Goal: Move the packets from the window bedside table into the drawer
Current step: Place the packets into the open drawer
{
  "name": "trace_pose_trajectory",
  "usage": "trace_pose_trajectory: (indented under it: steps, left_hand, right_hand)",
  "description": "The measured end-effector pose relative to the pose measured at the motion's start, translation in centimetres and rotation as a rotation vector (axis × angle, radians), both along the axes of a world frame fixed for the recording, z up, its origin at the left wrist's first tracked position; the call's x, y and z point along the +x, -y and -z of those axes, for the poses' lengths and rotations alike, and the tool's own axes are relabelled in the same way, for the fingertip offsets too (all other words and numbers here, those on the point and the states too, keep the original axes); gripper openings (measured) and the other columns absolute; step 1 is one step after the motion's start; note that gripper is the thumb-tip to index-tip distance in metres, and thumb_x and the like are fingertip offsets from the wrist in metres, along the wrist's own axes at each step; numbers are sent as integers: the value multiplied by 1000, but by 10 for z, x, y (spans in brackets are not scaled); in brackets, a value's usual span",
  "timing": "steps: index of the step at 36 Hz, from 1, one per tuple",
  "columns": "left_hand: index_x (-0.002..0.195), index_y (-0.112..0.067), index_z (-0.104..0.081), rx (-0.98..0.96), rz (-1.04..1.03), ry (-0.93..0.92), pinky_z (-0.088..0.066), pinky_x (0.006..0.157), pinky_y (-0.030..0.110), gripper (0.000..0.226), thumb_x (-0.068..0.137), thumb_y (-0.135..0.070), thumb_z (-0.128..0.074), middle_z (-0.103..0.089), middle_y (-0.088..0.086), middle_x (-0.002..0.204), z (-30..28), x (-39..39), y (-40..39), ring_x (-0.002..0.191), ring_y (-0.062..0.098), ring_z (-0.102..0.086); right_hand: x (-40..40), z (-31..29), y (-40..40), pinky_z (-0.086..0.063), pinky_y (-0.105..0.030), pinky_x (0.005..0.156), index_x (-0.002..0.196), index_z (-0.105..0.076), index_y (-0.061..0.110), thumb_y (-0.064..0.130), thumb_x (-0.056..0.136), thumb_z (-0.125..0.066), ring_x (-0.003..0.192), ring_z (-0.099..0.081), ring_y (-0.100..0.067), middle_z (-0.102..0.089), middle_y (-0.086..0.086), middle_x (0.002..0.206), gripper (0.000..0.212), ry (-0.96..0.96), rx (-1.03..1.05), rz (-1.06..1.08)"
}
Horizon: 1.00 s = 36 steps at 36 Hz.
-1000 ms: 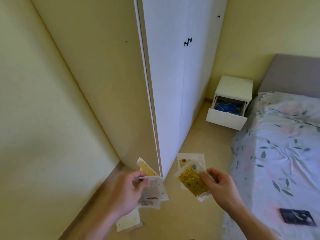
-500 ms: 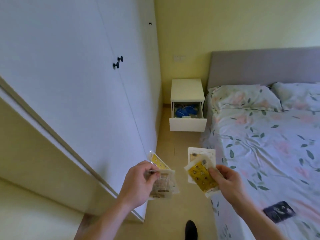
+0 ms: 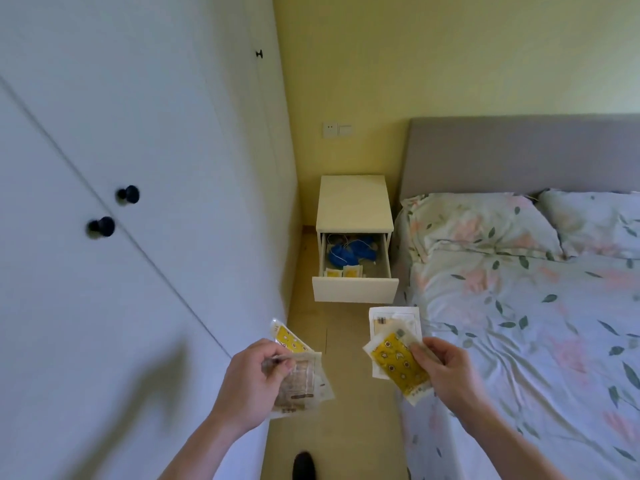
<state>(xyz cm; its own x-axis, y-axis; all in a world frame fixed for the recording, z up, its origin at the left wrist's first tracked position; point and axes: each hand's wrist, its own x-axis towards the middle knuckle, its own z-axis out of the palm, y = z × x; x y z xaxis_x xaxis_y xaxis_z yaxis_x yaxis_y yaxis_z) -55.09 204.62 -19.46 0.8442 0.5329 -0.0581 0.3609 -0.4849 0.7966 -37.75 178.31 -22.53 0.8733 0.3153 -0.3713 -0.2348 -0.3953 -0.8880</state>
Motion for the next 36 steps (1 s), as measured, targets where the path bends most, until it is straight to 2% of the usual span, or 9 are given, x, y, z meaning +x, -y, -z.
trace_pose_trajectory:
  steps: [3,7,10,16,22,25,30,34,36]
  left_hand:
    - [79,-29,-70,15,41,-13,-47,70,15,18,91,-16,-72,-67,-18,86,10,49,-28,85,6,-62]
    - [79,-29,-69,-11,66,-2,-47,68,13,16,91,-19,-72,-67,-22,87,23,114,-66,86,3,-61]
    - [78,-29,-69,-46,64,-22,-46,67,14,17,91,-18,-72,-67,-21,85,32,158,-95,84,3,-61]
    - [77,-30,-69,-103,78,-92,-45,62,11,18,92,-21,-71,-70,-10,80,41,244,-144,79,5,-62]
    - [81,-30,-68,-127,101,-144,-49,62,12,16,92,-19,-71,-70,-14,86,46,326,-178,84,9,-65]
    - [83,-28,-68,-113,97,-177,-48,60,12,13,93,-20,-70,-69,-14,86,57,369,-195,81,9,-64]
    - [87,-25,-70,-129,47,-249,-50,55,17,8,94,-21,-69,-71,-6,89,80,429,-218,80,19,-66]
    - [84,-30,-67,-101,24,-320,-45,63,10,12,92,-22,-70,-70,-15,90,99,471,-235,85,10,-64]
    - [88,-31,-67,-94,22,-358,-44,67,10,9,92,-24,-71,-68,-18,92,113,490,-245,87,9,-64]
  right_hand:
    - [40,9,-19,-61,-54,82,92,-77,32,37,95,-67,81,-76,-22,-78,2,87,12,-12,-8,25]
    - [88,13,-52,-62,-49,83,101,-75,22,28,96,-67,79,-76,-18,-79,3,86,11,-33,-16,92]
    - [125,18,-74,-62,-48,81,106,-72,23,30,96,-67,79,-76,-16,-79,6,86,14,-47,-59,146]
    - [191,21,-114,-63,-44,77,98,-74,23,30,98,-65,78,-75,-18,-78,4,82,12,-20,-81,198]
    - [263,35,-145,-62,-42,71,93,-75,18,32,98,-64,78,-74,-22,-77,-1,81,19,-63,-79,237]
    - [312,56,-163,-57,-32,62,99,-72,16,32,100,-60,78,-74,-23,-77,-6,89,20,-122,-102,236]
    - [399,100,-197,-63,-45,76,101,-71,15,31,101,-59,77,-75,-26,-76,-8,88,20,-222,-149,208]
    - [457,135,-223,-58,-32,56,108,-70,16,37,102,-55,75,-76,-22,-77,-4,87,26,-312,-254,136]
    - [483,147,-239,-59,-32,60,108,-70,15,35,103,-53,75,-75,-19,-76,-3,87,27,-340,-295,99]
